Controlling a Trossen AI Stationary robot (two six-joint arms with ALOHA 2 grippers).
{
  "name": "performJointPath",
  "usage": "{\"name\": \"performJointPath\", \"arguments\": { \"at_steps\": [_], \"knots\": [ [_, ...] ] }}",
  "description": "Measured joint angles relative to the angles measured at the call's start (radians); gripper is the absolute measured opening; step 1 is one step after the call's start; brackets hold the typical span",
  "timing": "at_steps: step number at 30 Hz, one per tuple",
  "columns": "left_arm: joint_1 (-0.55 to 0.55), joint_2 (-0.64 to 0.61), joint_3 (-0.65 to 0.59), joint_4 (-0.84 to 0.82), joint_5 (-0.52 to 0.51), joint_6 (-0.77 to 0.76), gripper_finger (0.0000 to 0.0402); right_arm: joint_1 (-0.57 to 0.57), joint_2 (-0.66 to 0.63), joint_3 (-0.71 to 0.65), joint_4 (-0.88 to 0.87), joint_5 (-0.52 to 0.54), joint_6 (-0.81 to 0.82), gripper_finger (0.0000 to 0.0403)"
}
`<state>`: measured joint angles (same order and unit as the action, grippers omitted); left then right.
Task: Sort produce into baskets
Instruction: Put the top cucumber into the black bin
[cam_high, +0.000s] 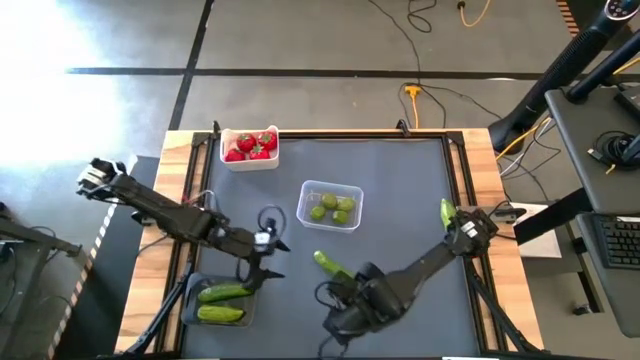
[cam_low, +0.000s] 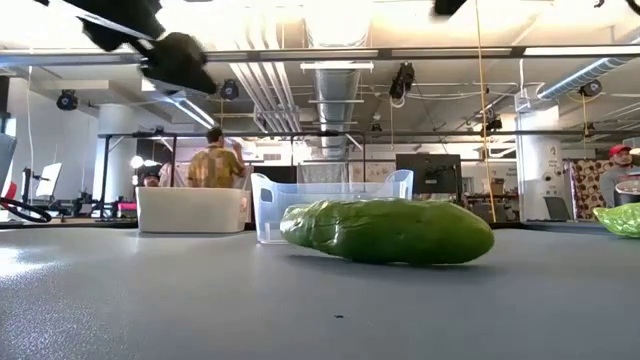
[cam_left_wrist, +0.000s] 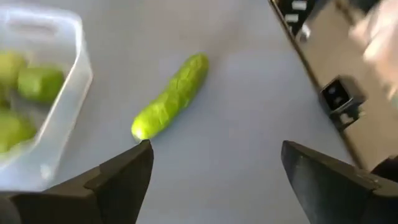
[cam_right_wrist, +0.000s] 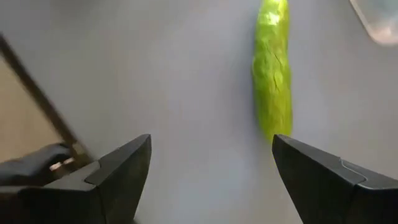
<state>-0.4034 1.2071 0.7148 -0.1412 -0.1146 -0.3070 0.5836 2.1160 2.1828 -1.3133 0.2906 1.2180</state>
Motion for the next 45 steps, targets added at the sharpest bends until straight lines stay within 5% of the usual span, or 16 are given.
{"name": "performJointPath", "arguments": {
  "at_steps": [14, 25, 32, 38, 45],
  "knots": [
    [0.026, 0.527, 0.405, -0.168, 0.053, 0.361, 0.0322, 0.159, -0.005, 0.036, -0.091, 0.000, 0.477, 0.0326],
    [0.112, 0.711, 0.554, -0.157, 0.054, 0.545, 0.0322, 0.252, -0.005, 0.036, -0.094, -0.005, 0.773, 0.0325],
    [0.150, 0.815, 0.562, -0.164, 0.090, 0.535, 0.0307, 0.276, -0.005, 0.036, -0.091, -0.002, 0.825, 0.0325],
    [0.148, 0.827, 0.560, -0.163, 0.114, 0.495, 0.0262, 0.276, -0.005, 0.036, -0.089, -0.002, 0.777, 0.0325],
    [0.148, 0.810, 0.595, -0.258, 0.150, 0.399, 0.0148, 0.271, -0.005, 0.036, -0.105, -0.001, 0.692, 0.0325]
  ]
}}
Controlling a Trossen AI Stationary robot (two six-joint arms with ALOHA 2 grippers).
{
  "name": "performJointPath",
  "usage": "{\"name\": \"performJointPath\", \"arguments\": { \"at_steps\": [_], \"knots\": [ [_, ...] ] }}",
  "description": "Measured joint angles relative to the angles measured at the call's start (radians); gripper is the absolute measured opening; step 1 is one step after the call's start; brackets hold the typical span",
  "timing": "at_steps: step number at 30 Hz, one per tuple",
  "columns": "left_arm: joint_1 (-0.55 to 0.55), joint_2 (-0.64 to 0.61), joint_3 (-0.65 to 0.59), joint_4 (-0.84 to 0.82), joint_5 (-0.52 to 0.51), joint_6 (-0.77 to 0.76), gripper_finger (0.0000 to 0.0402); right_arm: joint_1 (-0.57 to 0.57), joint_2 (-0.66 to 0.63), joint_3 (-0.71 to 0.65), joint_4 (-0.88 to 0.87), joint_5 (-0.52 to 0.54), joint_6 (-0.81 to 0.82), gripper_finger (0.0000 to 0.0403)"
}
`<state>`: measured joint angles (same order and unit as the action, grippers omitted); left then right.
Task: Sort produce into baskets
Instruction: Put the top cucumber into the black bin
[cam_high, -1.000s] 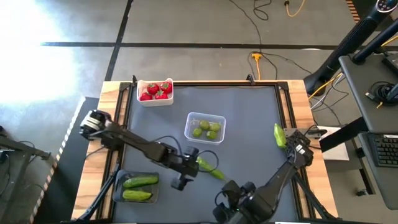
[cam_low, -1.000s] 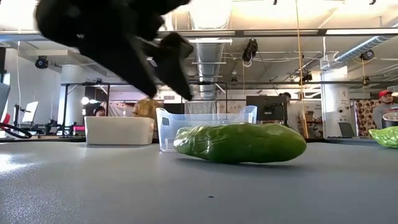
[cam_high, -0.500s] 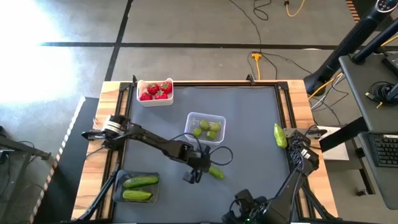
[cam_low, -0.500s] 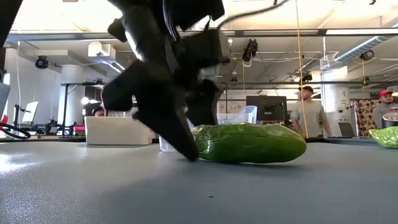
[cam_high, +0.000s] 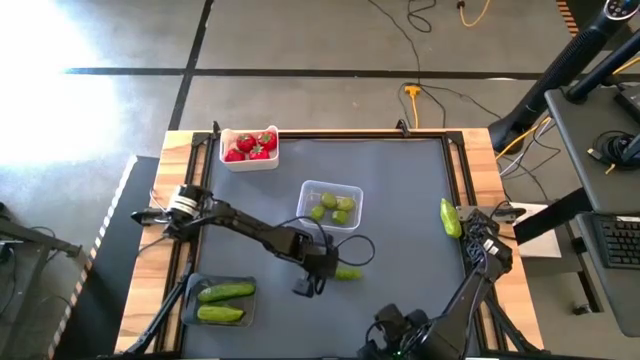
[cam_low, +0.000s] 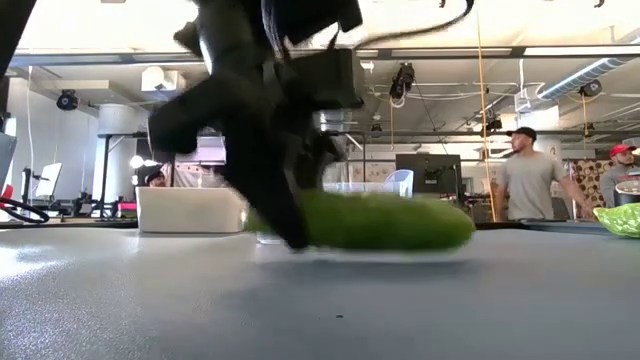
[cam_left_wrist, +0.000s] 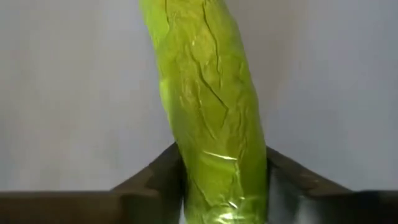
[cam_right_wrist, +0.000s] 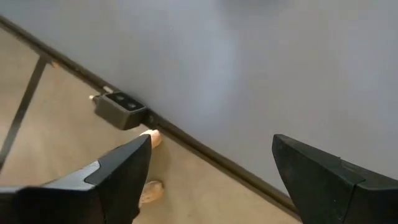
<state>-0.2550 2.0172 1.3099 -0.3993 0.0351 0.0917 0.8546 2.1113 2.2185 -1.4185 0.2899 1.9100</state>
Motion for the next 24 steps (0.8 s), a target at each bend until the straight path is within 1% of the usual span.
{"name": "performJointPath", "arguments": {
  "at_steps": [2, 3, 9, 12, 14, 17, 20, 22, 24],
  "knots": [
    [-0.004, -0.028, 0.033, -0.061, 0.000, 0.002, 0.0117, -0.001, 0.000, 0.000, -0.023, 0.001, 0.005, 0.0325],
    [-0.004, -0.048, 0.052, -0.075, 0.000, 0.002, 0.0112, 0.000, 0.000, 0.000, -0.040, 0.001, 0.007, 0.0325],
    [-0.008, -0.195, 0.126, -0.262, 0.001, -0.011, 0.0112, 0.000, 0.000, -0.001, -0.155, 0.005, -0.047, 0.0325],
    [-0.020, -0.294, 0.131, -0.378, 0.001, -0.016, 0.0118, 0.001, 0.000, -0.007, -0.151, 0.052, -0.134, 0.0325],
    [-0.037, -0.365, 0.119, -0.478, 0.001, -0.041, 0.0122, 0.001, 0.000, -0.009, -0.152, 0.089, -0.182, 0.0325],
    [-0.067, -0.464, 0.086, -0.626, 0.016, -0.126, 0.0123, -0.005, 0.000, -0.010, -0.152, 0.129, -0.267, 0.0325],
    [-0.097, -0.572, 0.035, -0.731, 0.081, -0.251, 0.0124, -0.013, 0.000, -0.011, -0.152, 0.176, -0.338, 0.0325],
    [-0.120, -0.631, -0.012, -0.803, 0.104, -0.331, 0.0124, -0.017, 0.000, -0.011, -0.153, 0.236, -0.374, 0.0325],
    [-0.140, -0.676, -0.065, -0.870, 0.110, -0.387, 0.0125, -0.017, 0.000, -0.011, -0.153, 0.336, -0.389, 0.0325]
  ]
}}
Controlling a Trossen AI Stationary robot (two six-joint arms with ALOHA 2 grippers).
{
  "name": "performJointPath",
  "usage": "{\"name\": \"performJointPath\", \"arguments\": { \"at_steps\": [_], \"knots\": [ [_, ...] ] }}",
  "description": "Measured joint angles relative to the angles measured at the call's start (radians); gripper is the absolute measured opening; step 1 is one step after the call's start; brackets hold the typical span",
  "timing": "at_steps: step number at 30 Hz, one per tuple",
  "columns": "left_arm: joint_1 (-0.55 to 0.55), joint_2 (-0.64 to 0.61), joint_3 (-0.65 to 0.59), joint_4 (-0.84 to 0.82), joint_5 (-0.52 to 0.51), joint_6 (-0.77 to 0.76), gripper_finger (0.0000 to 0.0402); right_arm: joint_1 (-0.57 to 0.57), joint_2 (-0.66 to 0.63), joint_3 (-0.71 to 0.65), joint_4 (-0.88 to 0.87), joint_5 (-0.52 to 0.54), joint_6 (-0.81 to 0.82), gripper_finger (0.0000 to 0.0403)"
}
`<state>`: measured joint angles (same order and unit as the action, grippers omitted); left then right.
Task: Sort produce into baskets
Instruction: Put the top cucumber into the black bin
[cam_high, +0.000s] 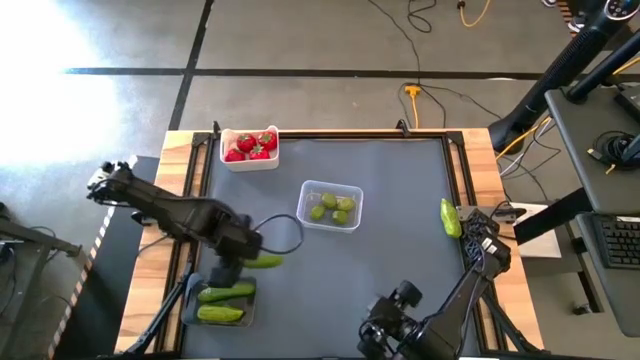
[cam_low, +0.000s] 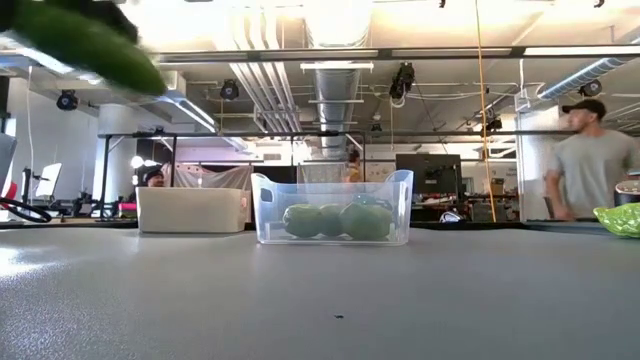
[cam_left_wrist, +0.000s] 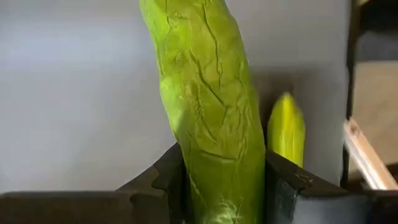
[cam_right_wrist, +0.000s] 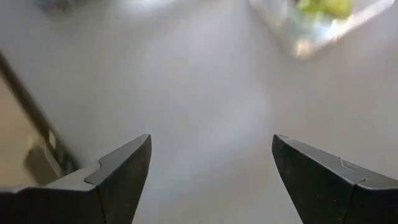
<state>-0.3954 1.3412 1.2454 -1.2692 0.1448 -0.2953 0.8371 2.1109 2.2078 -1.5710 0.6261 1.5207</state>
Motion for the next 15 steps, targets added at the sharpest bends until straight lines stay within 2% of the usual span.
{"name": "performJointPath", "arguments": {
  "at_steps": [3, 10, 15],
  "knots": [
    [-0.016, -0.076, -0.060, -0.038, 0.046, -0.095, 0.0125, -0.001, -0.001, 0.000, -0.001, 0.103, -0.025, 0.0325],
    [-0.038, -0.214, -0.163, -0.071, 0.083, -0.270, 0.0126, -0.014, -0.024, 0.000, 0.000, 0.108, -0.109, 0.0325],
    [-0.041, -0.228, -0.227, -0.084, 0.130, -0.313, 0.0126, -0.018, -0.029, -0.001, 0.000, 0.108, -0.145, 0.0325]
  ]
}}
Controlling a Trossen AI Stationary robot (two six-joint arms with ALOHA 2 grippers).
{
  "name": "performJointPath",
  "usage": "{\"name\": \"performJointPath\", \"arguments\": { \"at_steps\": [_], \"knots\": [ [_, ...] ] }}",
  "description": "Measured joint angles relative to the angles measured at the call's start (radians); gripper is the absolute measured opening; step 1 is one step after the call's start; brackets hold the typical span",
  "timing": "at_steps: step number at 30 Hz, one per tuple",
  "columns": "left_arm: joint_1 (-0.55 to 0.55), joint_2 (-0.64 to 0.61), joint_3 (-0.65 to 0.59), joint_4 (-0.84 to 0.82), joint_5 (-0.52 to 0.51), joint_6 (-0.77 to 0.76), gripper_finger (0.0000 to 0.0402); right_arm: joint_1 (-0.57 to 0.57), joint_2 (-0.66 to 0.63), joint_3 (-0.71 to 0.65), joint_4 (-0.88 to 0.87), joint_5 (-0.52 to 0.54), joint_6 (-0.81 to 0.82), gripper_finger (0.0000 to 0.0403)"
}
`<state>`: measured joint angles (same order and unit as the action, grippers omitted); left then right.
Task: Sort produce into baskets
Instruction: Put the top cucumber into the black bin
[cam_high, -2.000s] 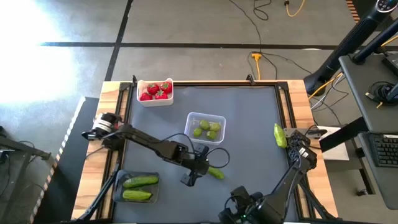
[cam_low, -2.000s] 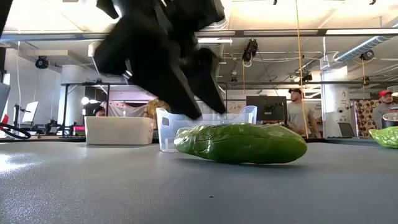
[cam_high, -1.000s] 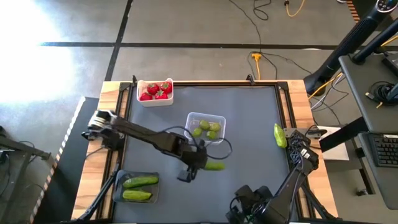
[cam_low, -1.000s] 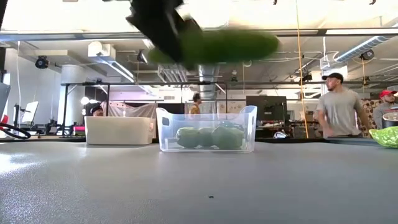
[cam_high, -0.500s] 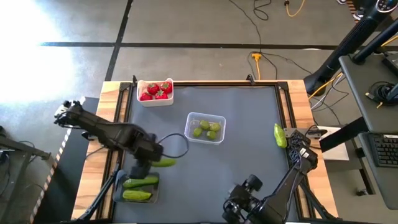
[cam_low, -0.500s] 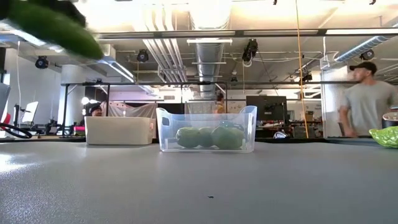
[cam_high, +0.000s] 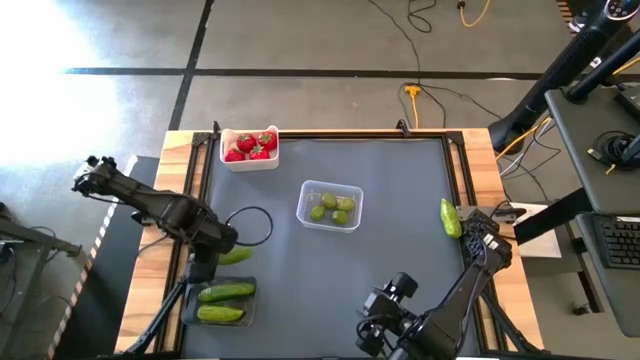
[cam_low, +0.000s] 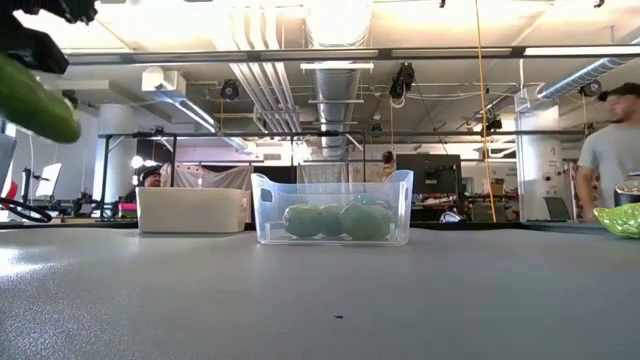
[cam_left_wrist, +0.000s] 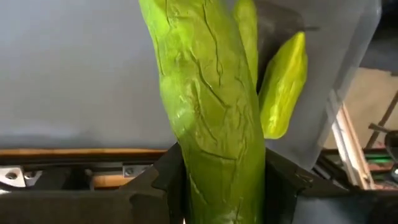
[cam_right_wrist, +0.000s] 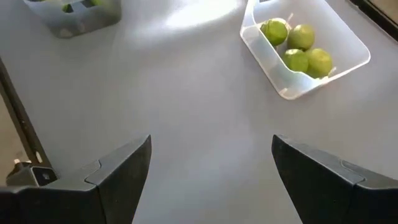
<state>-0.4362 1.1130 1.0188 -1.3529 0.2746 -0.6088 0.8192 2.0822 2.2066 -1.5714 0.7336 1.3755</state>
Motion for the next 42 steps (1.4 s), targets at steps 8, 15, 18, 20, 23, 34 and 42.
{"name": "performJointPath", "arguments": {
  "at_steps": [8, 15, 18, 20, 23, 34, 42],
  "knots": [
    [-0.004, 0.004, -0.013, 0.018, 0.001, 0.064, 0.0127, -0.008, -0.054, -0.010, 0.000, 0.001, -0.020, 0.0325],
    [-0.011, 0.018, -0.024, 0.040, -0.003, 0.088, 0.0127, -0.009, -0.132, -0.076, 0.000, 0.036, -0.009, 0.0325],
    [-0.013, 0.022, -0.029, 0.054, -0.024, 0.096, 0.0127, -0.016, -0.171, -0.143, 0.000, 0.036, 0.031, 0.0325],
    [-0.022, 0.024, -0.030, 0.097, -0.028, 0.088, 0.0127, -0.022, -0.199, -0.188, 0.000, 0.036, 0.071, 0.0325],
    [-0.062, 0.031, -0.034, 0.128, 0.041, 0.053, 0.0127, -0.027, -0.235, -0.250, -0.001, 0.031, 0.115, 0.0325],
    [-0.336, 0.057, -0.157, 0.464, 0.086, -0.146, 0.0127, -0.026, -0.326, -0.456, 0.008, -0.009, 0.309, 0.0325],
    [-0.342, 0.046, -0.262, 0.565, 0.090, -0.310, 0.0182, -0.026, -0.353, -0.464, 0.001, -0.096, 0.292, 0.0334]
  ]
}}
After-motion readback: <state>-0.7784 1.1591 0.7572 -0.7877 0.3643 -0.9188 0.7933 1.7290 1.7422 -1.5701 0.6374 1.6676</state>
